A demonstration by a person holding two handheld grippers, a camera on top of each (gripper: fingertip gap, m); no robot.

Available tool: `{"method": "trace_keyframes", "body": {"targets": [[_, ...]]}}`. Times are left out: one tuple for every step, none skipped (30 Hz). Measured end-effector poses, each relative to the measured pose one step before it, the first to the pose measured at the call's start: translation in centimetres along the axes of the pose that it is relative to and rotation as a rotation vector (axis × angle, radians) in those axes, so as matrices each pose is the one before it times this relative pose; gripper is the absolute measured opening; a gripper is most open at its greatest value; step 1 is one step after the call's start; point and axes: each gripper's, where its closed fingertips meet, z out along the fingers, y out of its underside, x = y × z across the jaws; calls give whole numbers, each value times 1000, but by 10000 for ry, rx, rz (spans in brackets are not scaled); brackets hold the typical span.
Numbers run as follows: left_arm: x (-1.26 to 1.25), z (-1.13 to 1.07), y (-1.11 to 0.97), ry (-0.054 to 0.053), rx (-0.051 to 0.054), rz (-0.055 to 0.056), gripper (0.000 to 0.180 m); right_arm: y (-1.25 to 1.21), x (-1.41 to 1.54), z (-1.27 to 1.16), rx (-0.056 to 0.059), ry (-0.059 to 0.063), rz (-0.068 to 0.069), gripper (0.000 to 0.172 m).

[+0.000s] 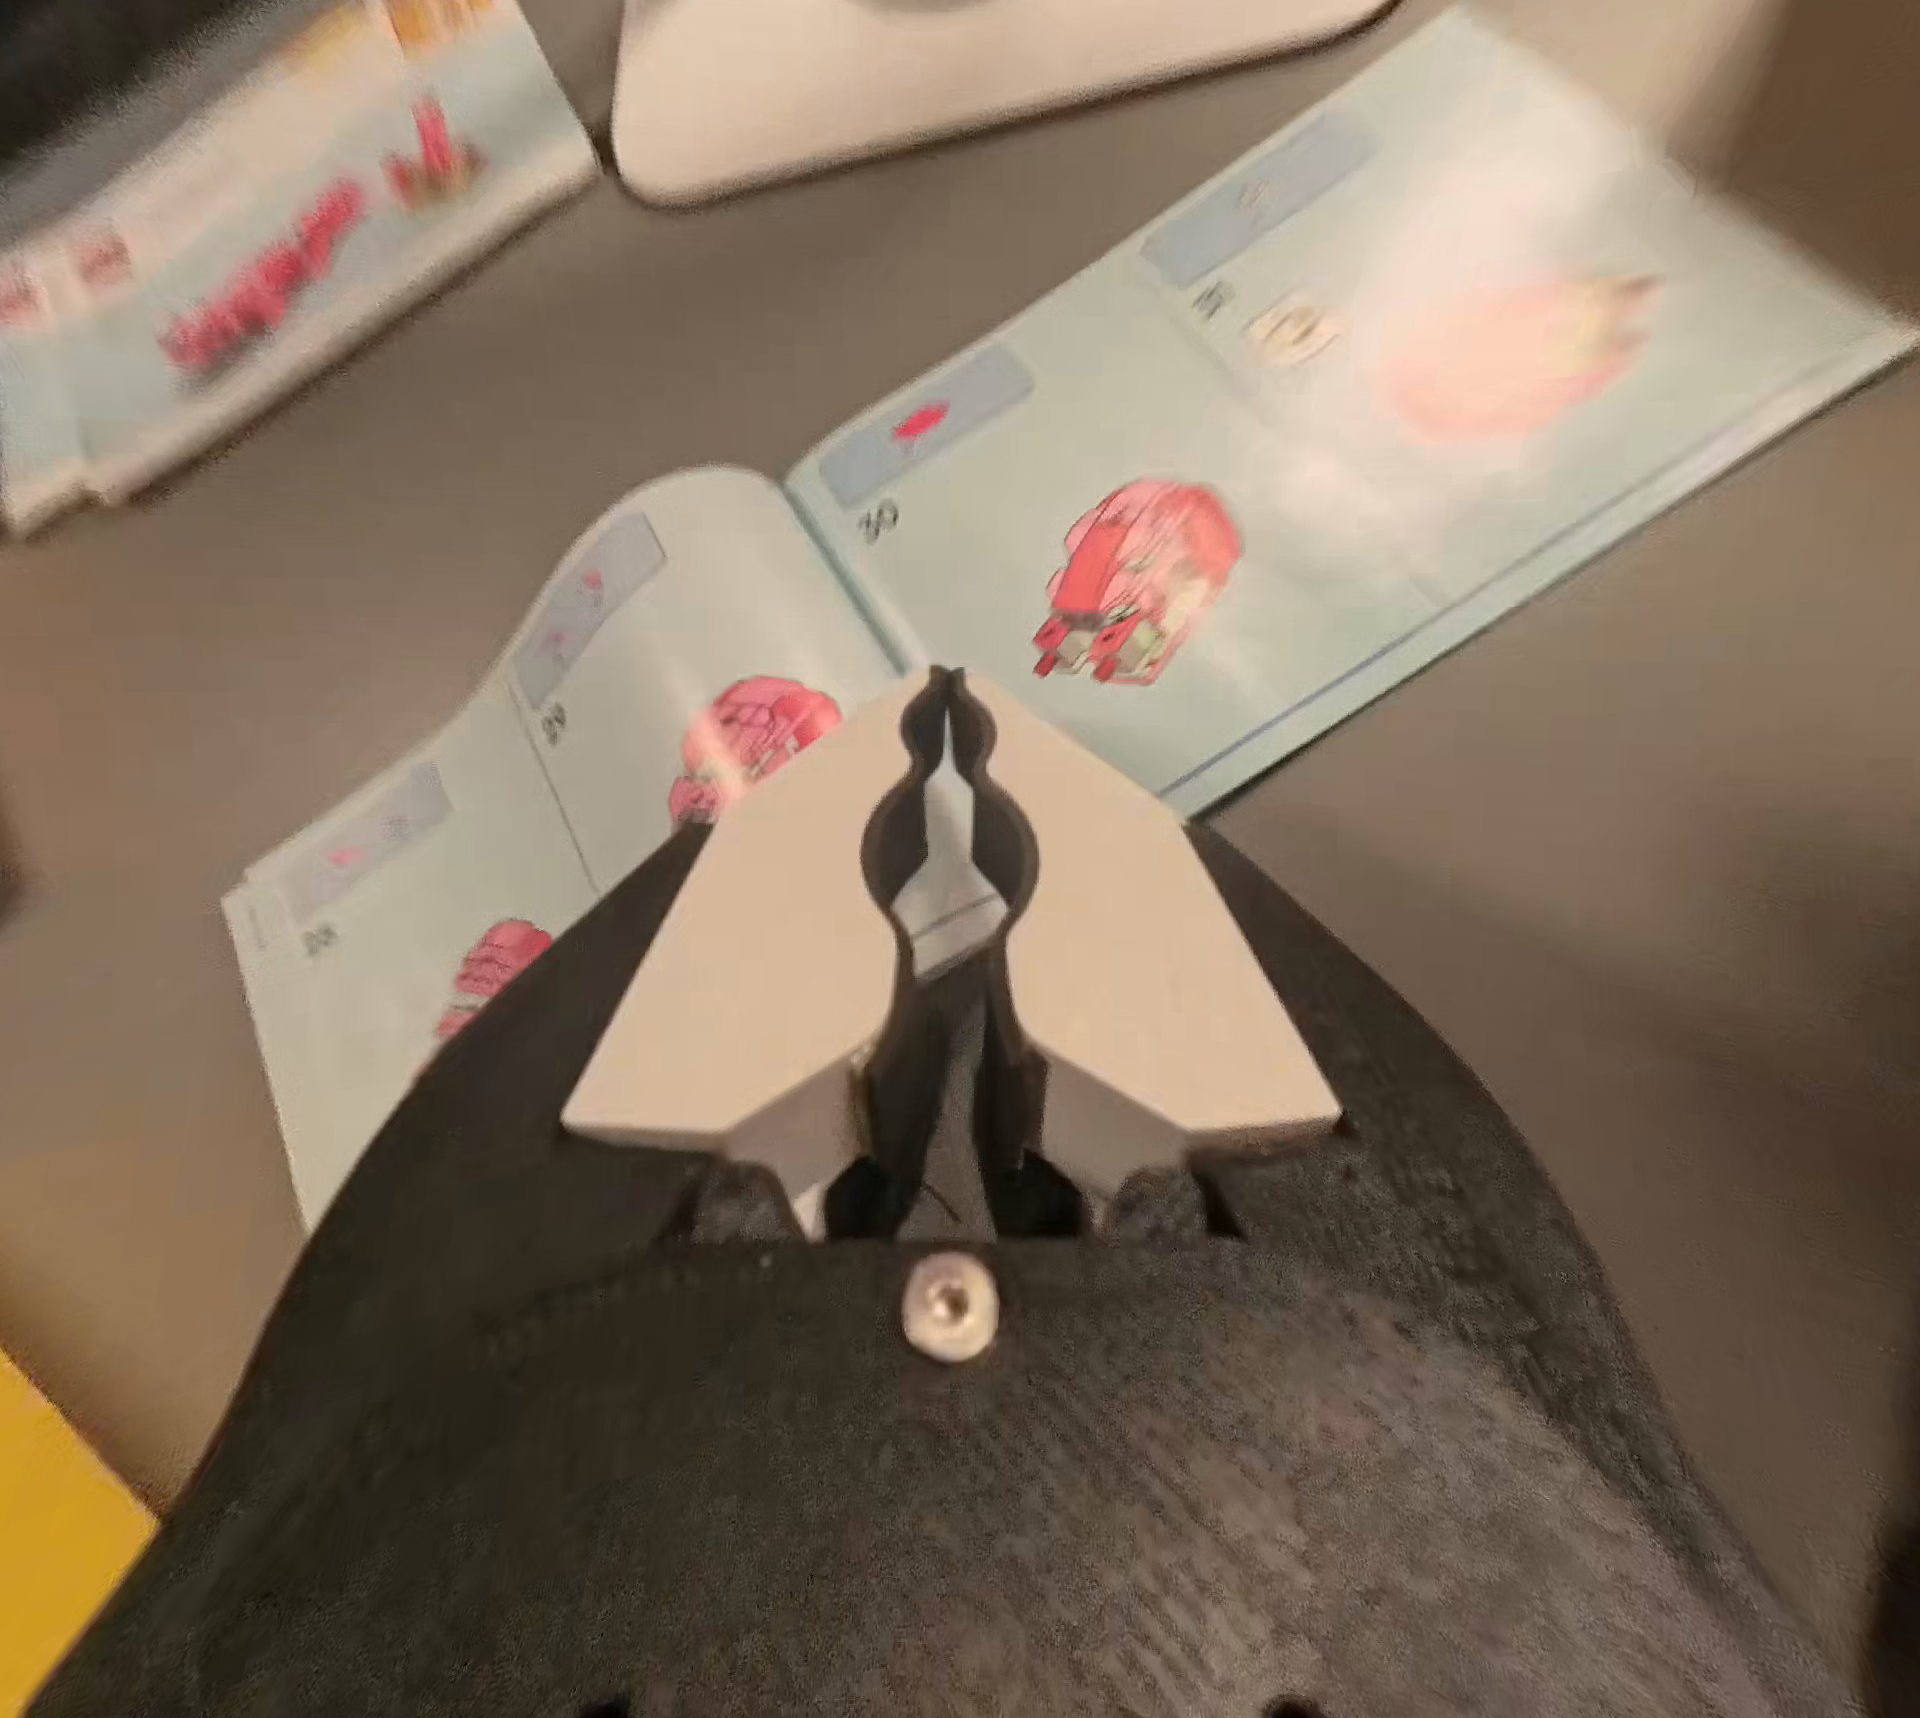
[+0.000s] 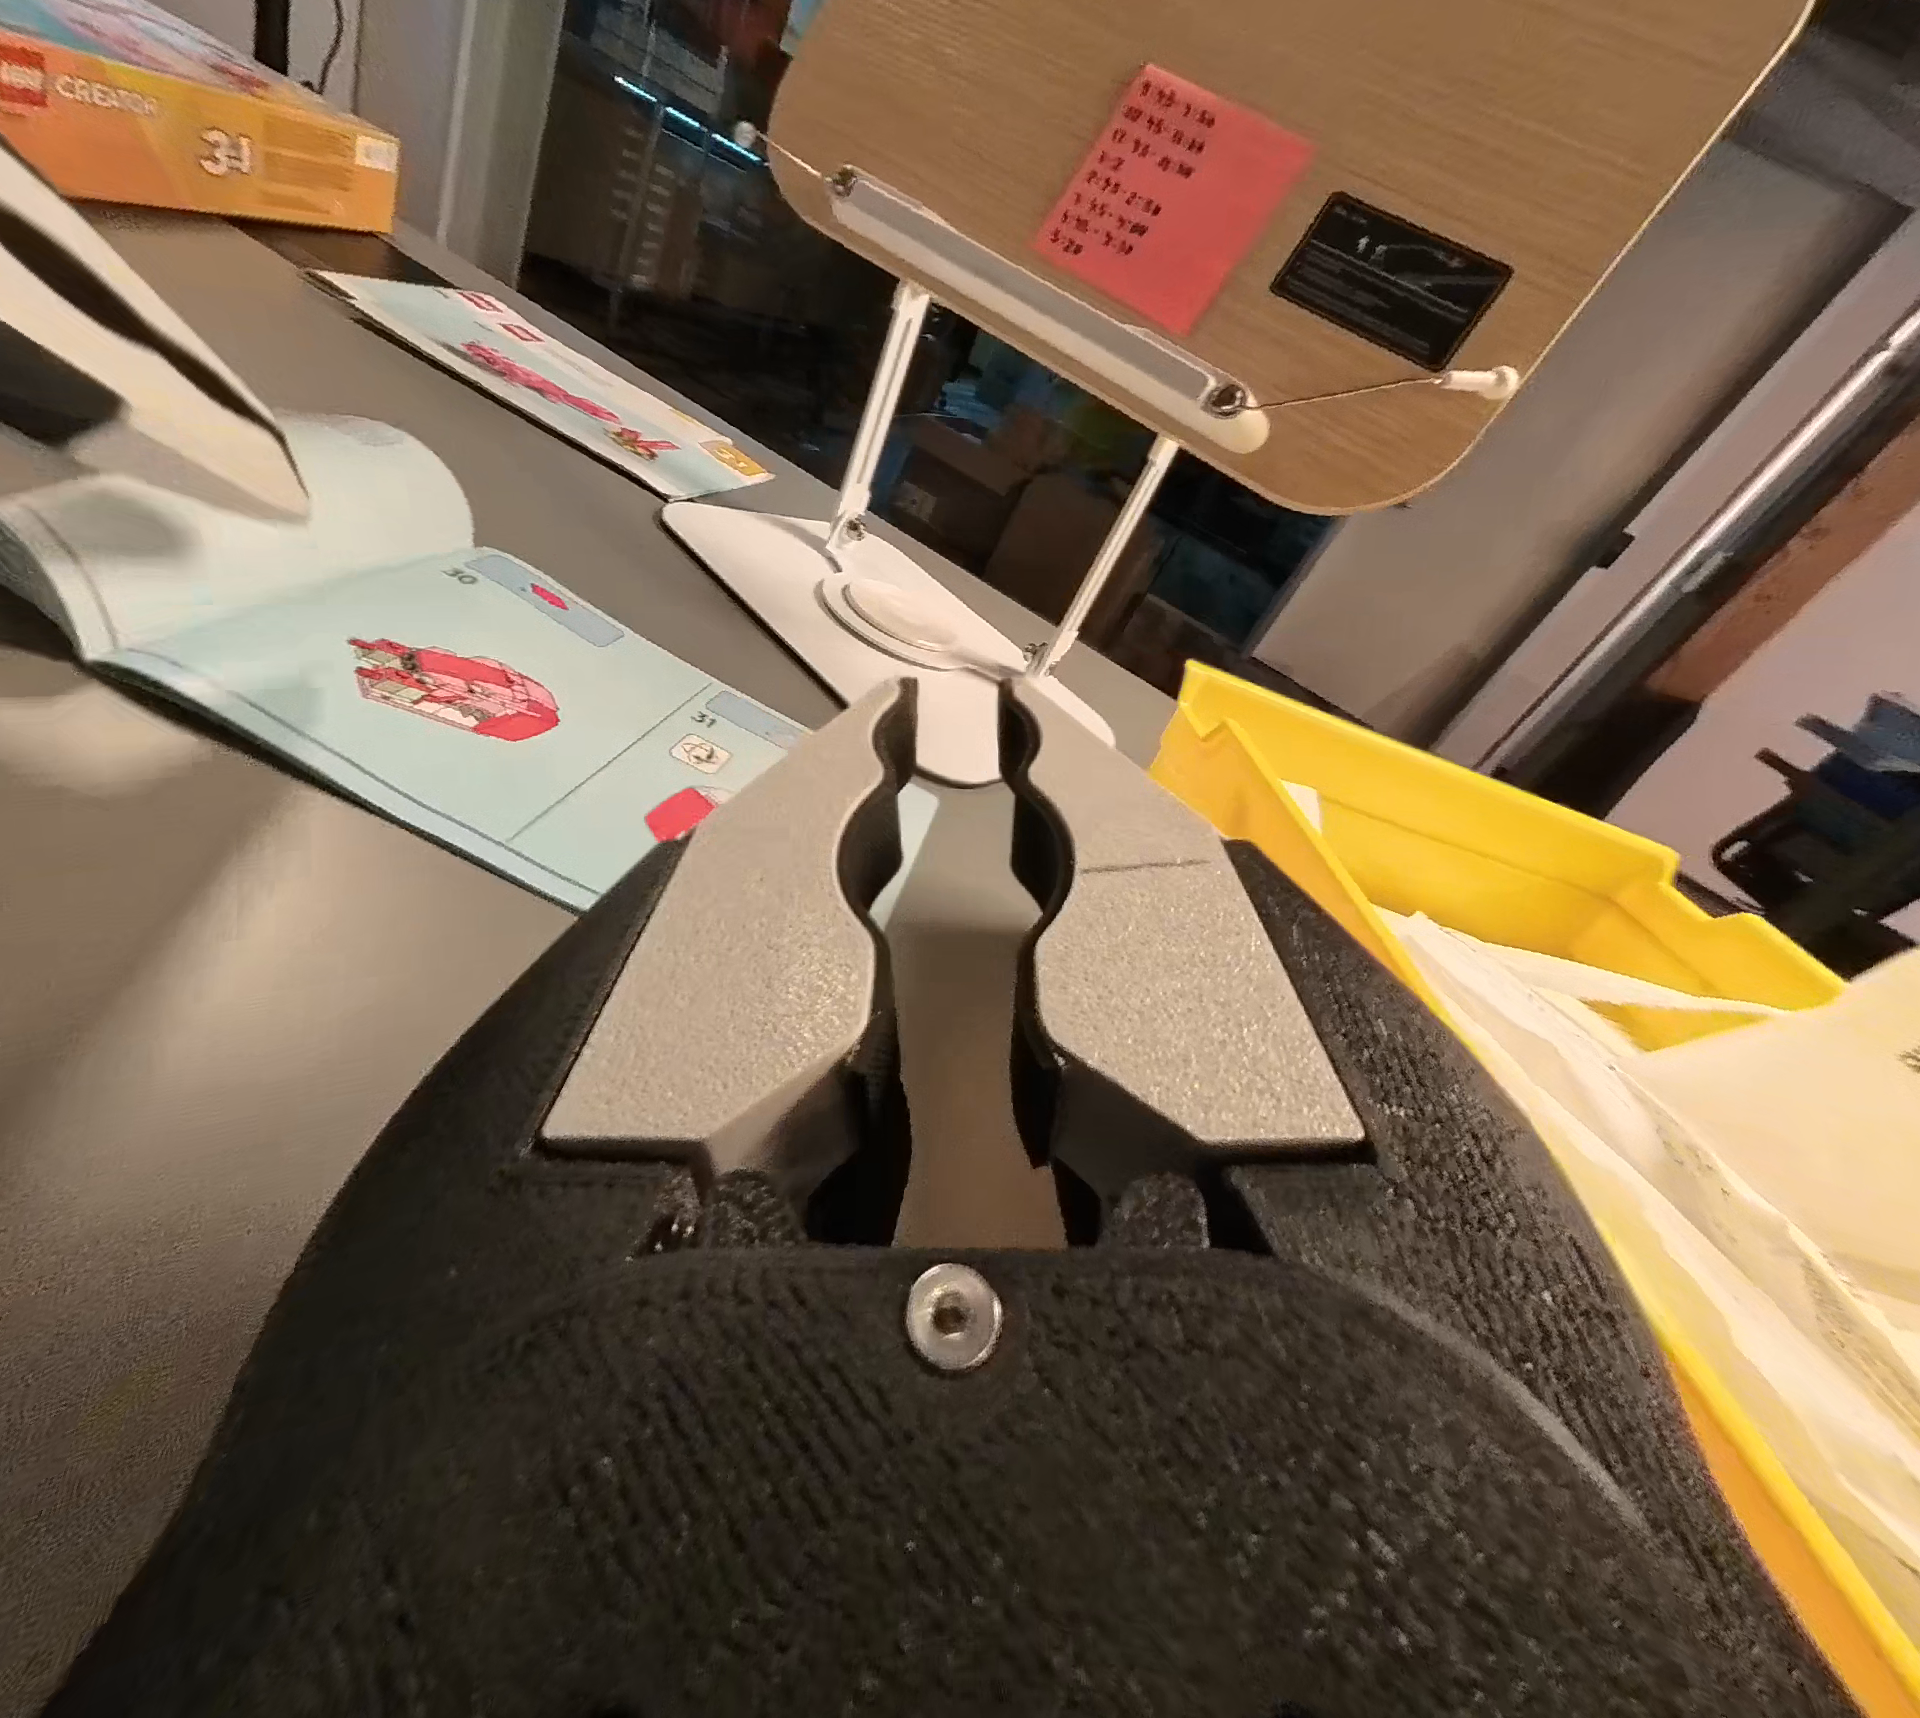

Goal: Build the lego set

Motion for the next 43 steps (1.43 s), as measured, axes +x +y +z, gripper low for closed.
{"method": "trace_keyframes", "body": {"targets": [[475,-1286,-1026,39,808,294,0,-95,193,-146,31,153,-97,13],[842,-1357,-1095,280,838,155,0,-84,258,-188,26,188,-91,13],[1320,-1452,-1235,578,929,-33,0,-99,342,-227,31,237,-88,13],[1440,-1519,-1239,646,968,-78,3,-103,370,-276,39,244,-68,12],[1438,-1488,-1195,618,959,-154,4,-110,329,-313,34,224,-34,11],[1733,-1388,-1059,762,903,-243,5,-131,284,-344,43,192,0,10],[1911,-1175,-734,835,727,-151,6,-159,219,-363,61,150,54,10],[1638,-873,-355,640,534,-31,7,-143,108,-332,46,90,82,9],[1310,-650,-36,484,371,160,7,-97,50,-311,2,80,51,9],[835,-480,177,223,272,333,7,-68,11,-260,-22,84,-24,9],[498,-371,275,17,273,355,7,-49,-3,-212,-28,101,-92,9],[721,-295,284,226,260,362,6,-20,21,-170,-36,116,-121,8],[851,-298,146,356,304,337,6,22,34,-104,-54,115,-124,7],[292,-313,9,34,258,246,6,62,24,-59,-72,96,-126,6],[-60,-357,-192,-137,259,5,5,116,30,0,-79,77,-106,5],[225,-423,-454,128,428,-200,4,154,-35,85,-98,41,-93,4],[480,-433,-670,326,581,-270,4,167,-131,161,-126,6,-121,3],[507,-355,-711,340,512,-334,4,174,-182,203,-139,8,-191,2],[558,-276,-507,335,387,-227,4,146,-150,206,-133,44,-263,1],[489,-169,-256,237,305,-53,4,100,-110,174,-101,77,-290,0],[369,-56,-98,140,185,93,4,79,-49,139,-74,90,-249,0],[361,64,-64,147,68,187,4,50,51,113,-43,102,-165,0],[445,105,-10,239,6,231,4,37,88,81,-15,72,-70,0],[520,89,79,313,-13,358,4,-38,10,55,28,-4,-30,0],[310,70,155,205,-47,422,4,-123,-213,41,60,-121,-60,0],[-43,49,190,19,-93,405,3,-193,-367,-2,75,-185,-117,0],[-272,-9,234,-82,-104,337,3,-285,-433,-49,110,-185,-176,0],[-378,-71,249,-99,-92,245,1,-326,-443,-47,147,-181,-184,0],[-549,-135,212,-165,-40,103,0,-276,-411,-16,137,-179,-135,0],[-703,-134,97,-235,40,-126,0,-186,-308,-5,97,-147,-51,0],[-623,-97,76,-149,34,-331,0,-102,-187,-2,75,-121,40,0],[-450,-46,87,-49,-8,-403,0,-20,-62,-6,54,-82,111,0],[-325,-31,98,-34,-19,-340,0,56,112,-14,18,-9,160,0],[-245,-36,47,-55,2,-222,0,62,229,-28,8,47,187,0],[-173,-34,8,-59,18,-117,0,74,271,-55,13,62,210,0],[-182,-44,-19,-80,27,-94,0,56,284,-50,21,63,222,0],[-234,-48,-38,-101,44,-129,0,65,252,-48,20,56,214,0],[-348,-68,-64,-136,63,-188,0,80,218,-33,5,39,204,0],[-518,-95,-85,-196,76,-246,0,87,185,-21,-2,21,195,0],[-599,-119,-58,-217,66,-252,0,72,178,-28,4,22,182,0],[-585,-101,-43,-202,50,-256,0,53,201,-29,6,44,168,0],[-489,-63,20,-145,19,-256,0,45,231,-49,7,57,160,0],[-327,-22,94,-67,-20,-240,0,17,208,-55,20,56,154,0]]}}
